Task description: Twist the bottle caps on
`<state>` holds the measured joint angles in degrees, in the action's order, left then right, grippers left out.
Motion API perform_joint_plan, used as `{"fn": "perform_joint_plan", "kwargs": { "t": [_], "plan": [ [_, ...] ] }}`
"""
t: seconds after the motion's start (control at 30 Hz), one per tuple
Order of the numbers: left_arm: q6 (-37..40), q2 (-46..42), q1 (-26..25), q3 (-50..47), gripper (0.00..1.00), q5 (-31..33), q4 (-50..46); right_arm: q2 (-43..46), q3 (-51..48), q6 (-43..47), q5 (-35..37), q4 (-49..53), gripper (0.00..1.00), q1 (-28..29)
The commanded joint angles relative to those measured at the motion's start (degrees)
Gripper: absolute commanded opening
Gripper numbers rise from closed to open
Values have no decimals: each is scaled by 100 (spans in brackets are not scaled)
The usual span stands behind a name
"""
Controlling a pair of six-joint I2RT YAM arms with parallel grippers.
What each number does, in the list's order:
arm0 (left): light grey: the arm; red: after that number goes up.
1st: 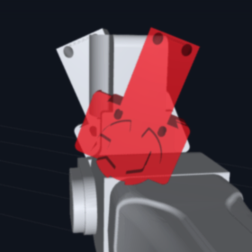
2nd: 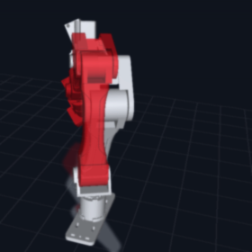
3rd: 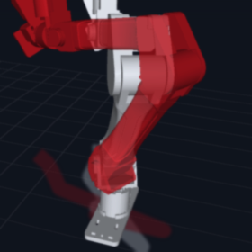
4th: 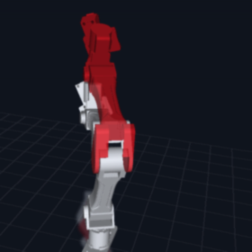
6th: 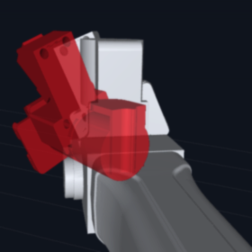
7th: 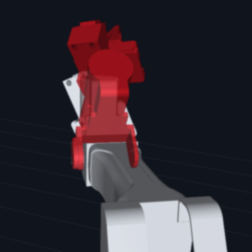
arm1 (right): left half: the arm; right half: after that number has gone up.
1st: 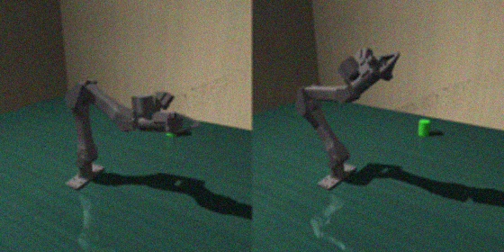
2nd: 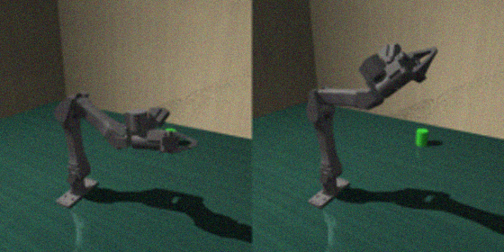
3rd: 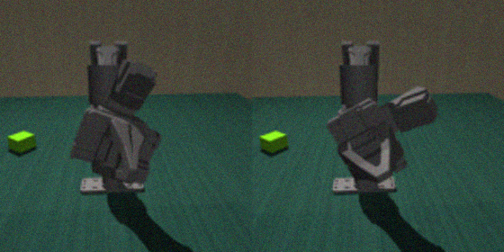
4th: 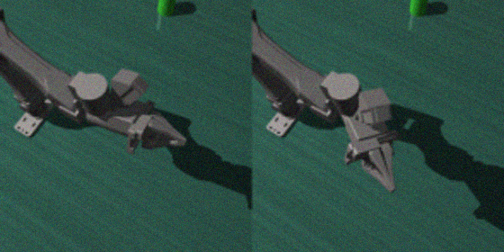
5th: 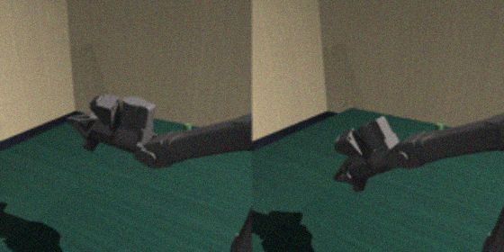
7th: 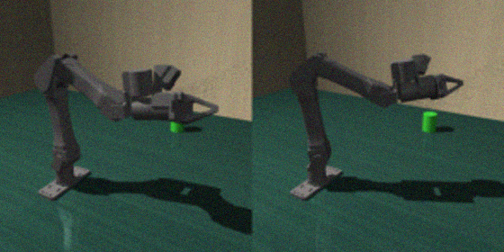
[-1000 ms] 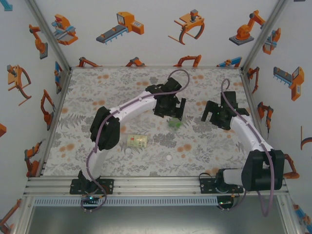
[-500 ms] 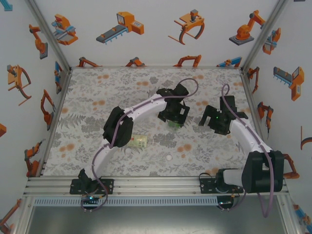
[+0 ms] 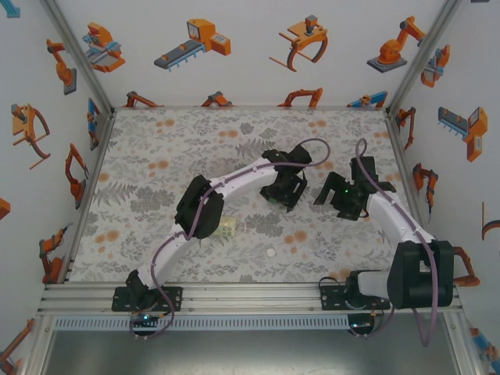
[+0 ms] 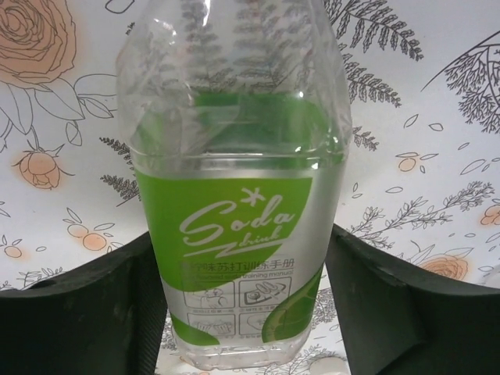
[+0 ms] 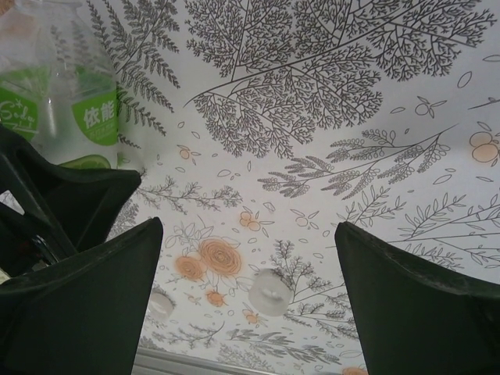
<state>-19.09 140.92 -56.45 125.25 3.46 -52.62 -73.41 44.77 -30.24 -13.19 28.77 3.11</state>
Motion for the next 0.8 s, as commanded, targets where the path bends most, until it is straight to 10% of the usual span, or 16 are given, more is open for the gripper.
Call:
{"fn": "perform_joint_plan", "kwargs": {
  "t": [0.0,0.4,0.77],
  "plan": [
    [135,13,2,115,65,108,-265,237,106,-88,-211,212,81,31],
    [300,-1387,274,-584,54,107,418,530,1129,152,-1065,552,80,31],
    [-221,-4269,1270,-3493,48,-2291,3435,1325,1302,-328,-2590,-1527,76,38]
  ]
}}
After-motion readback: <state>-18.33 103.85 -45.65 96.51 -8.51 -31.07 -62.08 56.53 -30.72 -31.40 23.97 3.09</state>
